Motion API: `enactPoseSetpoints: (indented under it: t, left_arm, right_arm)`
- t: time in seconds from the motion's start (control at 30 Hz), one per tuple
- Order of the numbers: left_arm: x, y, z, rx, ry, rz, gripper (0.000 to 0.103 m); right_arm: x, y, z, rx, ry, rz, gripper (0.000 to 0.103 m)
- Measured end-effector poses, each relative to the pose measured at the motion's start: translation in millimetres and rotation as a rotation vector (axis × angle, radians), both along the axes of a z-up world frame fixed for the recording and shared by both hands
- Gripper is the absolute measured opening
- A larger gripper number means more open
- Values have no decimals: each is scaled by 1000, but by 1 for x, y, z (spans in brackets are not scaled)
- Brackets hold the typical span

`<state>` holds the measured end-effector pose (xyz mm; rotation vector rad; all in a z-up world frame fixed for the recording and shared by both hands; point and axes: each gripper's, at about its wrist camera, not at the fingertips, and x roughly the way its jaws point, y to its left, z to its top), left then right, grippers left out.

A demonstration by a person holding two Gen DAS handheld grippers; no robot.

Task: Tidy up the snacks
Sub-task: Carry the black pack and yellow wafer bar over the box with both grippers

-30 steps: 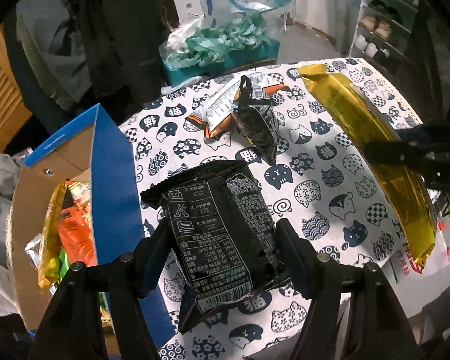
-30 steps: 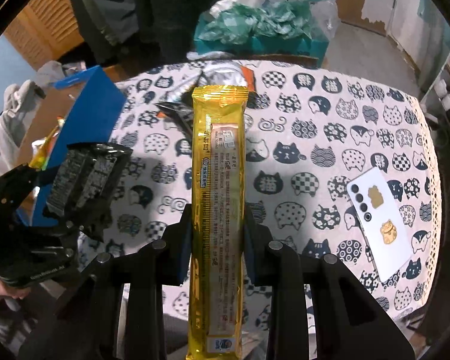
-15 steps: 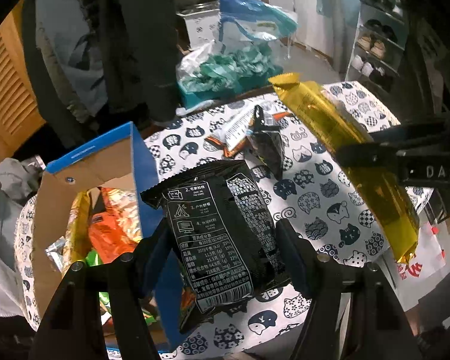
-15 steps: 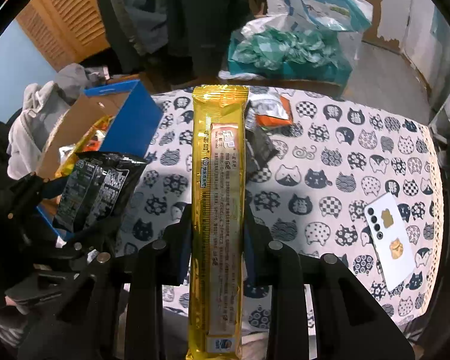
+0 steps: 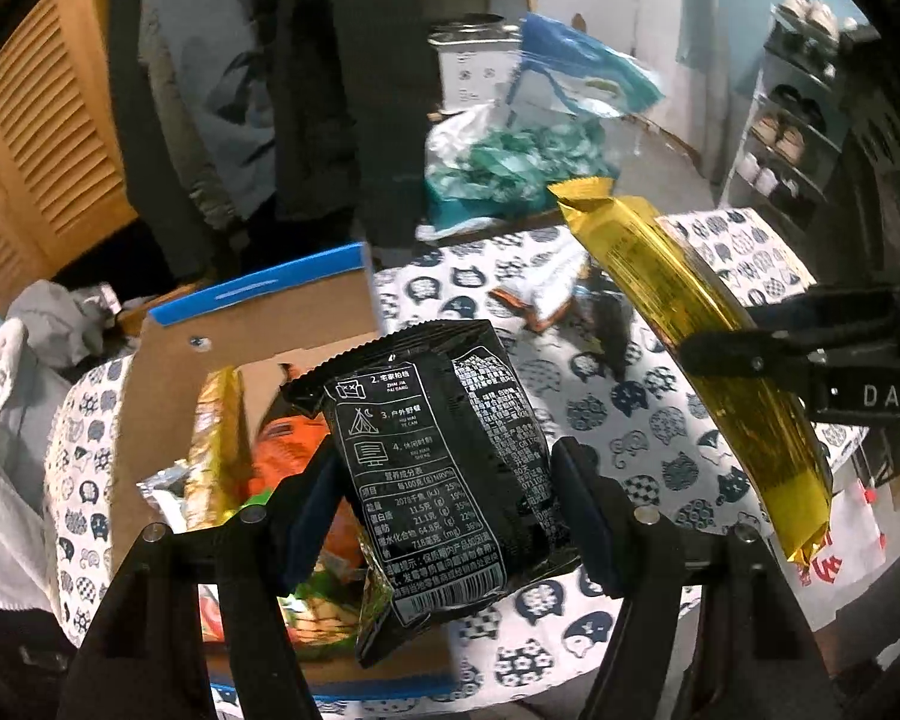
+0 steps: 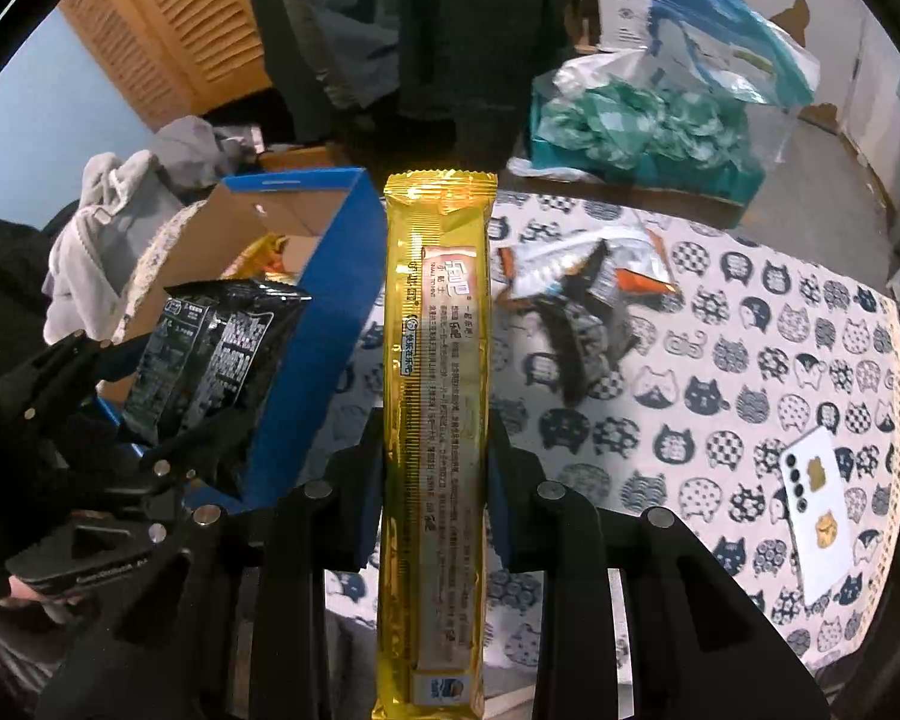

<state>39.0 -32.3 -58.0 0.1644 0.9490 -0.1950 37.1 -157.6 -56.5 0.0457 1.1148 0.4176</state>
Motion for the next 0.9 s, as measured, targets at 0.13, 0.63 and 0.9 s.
enactPoseSetpoints:
  t: [0.13, 0.63, 0.9]
  left_arm:
    - [7, 29, 3, -18, 1, 48, 71]
    - [38, 132, -21, 2, 46, 208, 71]
    - [53, 167, -51, -105, 155, 274, 71]
  right_arm:
    - [6, 19, 3, 5, 3, 22, 28]
    - [32, 109, 8, 0, 15, 126, 28]
    - [51, 150, -1, 30, 55, 144, 28]
